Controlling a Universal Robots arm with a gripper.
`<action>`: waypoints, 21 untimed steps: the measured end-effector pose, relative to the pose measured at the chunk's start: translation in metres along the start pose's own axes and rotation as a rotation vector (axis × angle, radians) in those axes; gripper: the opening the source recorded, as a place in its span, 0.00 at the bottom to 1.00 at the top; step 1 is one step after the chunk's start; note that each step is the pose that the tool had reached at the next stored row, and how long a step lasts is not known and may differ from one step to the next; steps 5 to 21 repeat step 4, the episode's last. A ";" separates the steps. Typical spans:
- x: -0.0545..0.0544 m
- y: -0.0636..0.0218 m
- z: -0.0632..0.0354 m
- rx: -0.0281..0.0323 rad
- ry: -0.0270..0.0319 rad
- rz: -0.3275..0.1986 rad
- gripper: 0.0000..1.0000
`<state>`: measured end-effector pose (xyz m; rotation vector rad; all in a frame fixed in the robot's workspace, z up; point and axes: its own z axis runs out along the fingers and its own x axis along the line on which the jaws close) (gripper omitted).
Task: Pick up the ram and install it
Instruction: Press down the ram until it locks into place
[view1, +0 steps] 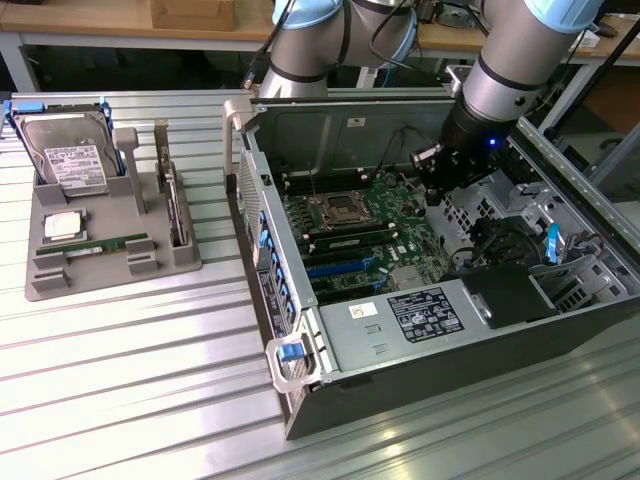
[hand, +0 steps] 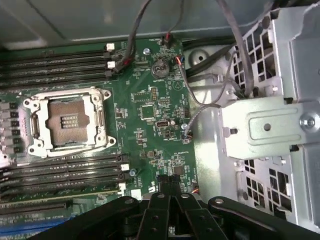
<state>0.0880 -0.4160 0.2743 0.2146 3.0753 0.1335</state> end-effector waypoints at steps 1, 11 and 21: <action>0.000 0.0000 0.0000 0.0015 -0.0026 0.029 0.11; 0.000 0.0000 0.0000 0.0036 -0.0065 0.071 0.11; 0.000 0.0000 0.0000 0.0036 -0.0065 0.071 0.11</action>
